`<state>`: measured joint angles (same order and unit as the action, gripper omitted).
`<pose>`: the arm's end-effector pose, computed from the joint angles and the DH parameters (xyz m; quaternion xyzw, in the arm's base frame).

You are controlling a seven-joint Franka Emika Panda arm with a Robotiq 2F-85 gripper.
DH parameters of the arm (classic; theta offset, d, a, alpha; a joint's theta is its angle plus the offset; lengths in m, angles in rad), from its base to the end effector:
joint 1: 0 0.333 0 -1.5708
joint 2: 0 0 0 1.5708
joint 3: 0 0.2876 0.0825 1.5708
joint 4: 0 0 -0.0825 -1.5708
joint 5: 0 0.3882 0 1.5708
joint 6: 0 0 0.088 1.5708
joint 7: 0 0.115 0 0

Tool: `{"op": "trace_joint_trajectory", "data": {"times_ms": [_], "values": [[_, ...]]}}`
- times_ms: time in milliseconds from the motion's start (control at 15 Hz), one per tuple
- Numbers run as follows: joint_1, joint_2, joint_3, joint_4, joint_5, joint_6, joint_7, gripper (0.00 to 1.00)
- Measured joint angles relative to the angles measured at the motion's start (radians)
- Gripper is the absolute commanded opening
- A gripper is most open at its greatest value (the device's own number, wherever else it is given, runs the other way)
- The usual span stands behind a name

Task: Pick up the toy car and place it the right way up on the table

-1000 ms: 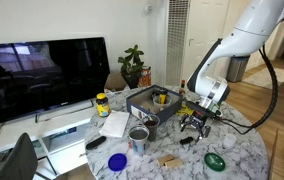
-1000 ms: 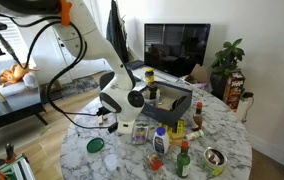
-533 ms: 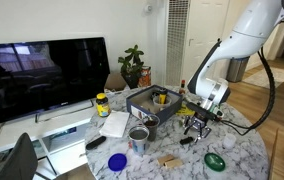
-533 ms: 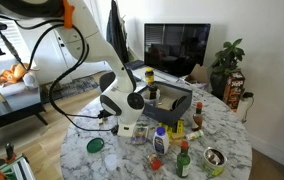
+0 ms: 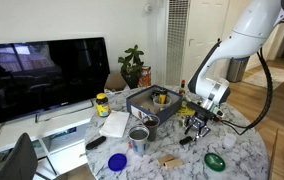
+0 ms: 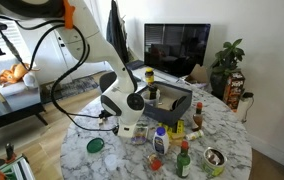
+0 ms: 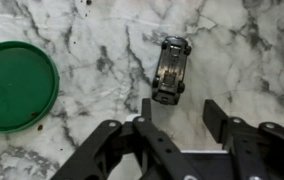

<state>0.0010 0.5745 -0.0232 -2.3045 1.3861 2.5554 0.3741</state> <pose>0.4449 -0.0215 0.0373 -0.6326 0.7202 0.1640 0.2330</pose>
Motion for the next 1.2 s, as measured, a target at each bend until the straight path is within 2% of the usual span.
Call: {"op": "trace_joint_trajectory", "data": {"times_ms": [133,333,467,533,600,867,1000,1200], "values": [[0.0,0.0,0.0,0.0,0.001,0.0,0.002,1.0],[0.0,0.003,0.0,0.0,0.001,-0.003,0.011,0.98],[0.0,0.009,0.0,0.0,0.001,-0.009,0.024,0.82],[0.0,0.013,0.0,0.0,0.001,-0.014,0.029,0.66],[-0.001,0.016,0.0,0.0,0.001,-0.024,0.034,0.56],[-0.019,0.02,-0.002,0.008,0.01,-0.081,0.045,0.24],[-0.029,0.02,-0.005,0.008,0.02,-0.112,0.045,0.11],[-0.038,0.02,-0.01,0.008,0.03,-0.146,0.045,0.08]]}}
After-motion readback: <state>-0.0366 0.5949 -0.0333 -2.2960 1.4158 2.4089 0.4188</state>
